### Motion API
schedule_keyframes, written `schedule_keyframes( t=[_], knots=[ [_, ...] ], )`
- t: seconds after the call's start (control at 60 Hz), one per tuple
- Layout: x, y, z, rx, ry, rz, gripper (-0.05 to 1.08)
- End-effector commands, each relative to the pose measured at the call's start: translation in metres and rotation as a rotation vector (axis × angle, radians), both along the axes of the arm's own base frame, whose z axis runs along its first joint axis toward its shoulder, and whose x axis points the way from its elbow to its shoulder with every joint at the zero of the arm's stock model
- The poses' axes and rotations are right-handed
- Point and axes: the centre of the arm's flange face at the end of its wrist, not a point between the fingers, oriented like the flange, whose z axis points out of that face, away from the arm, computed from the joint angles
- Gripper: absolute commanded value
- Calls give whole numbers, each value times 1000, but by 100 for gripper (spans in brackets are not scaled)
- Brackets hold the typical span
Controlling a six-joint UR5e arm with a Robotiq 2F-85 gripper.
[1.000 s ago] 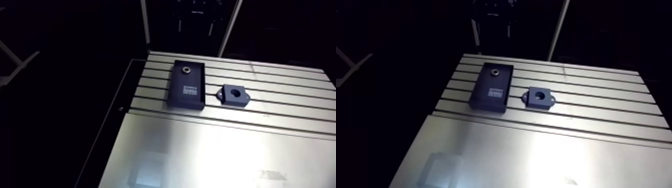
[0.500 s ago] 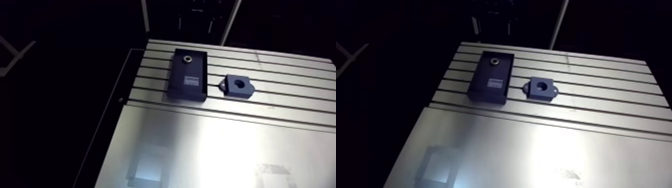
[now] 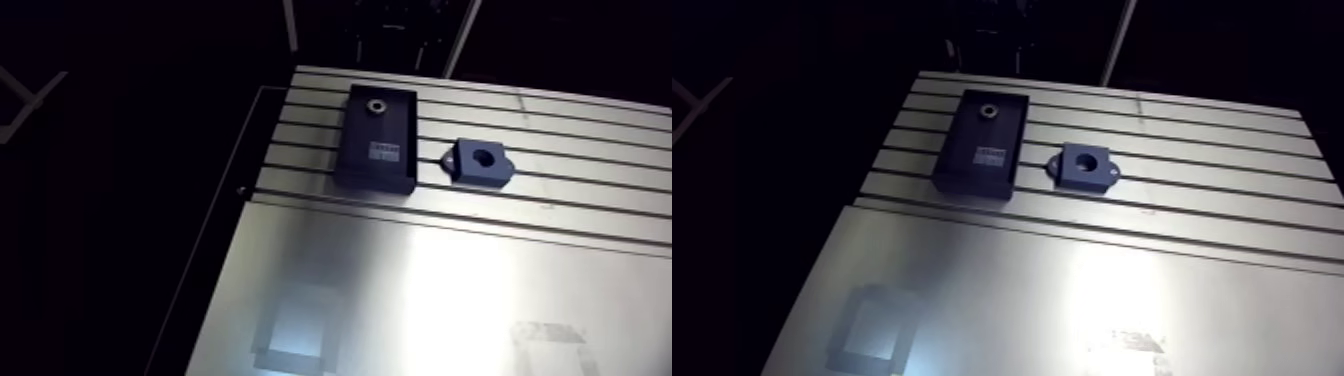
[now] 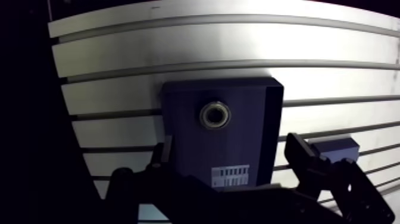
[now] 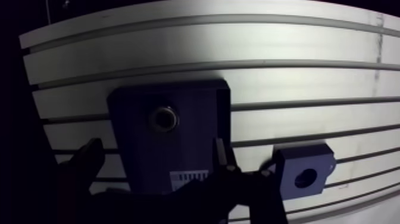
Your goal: Pick up the bearing and press it into the housing until flush.
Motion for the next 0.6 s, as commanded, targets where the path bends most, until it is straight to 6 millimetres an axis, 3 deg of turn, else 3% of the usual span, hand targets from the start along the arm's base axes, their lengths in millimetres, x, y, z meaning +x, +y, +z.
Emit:
schedule_keyframes(
  t=[0.017,0.6],
  knots=[
    [1,0,-9,1,-10,2,3],
    [2,-3,-29,0,-14,16,21]
  ],
)
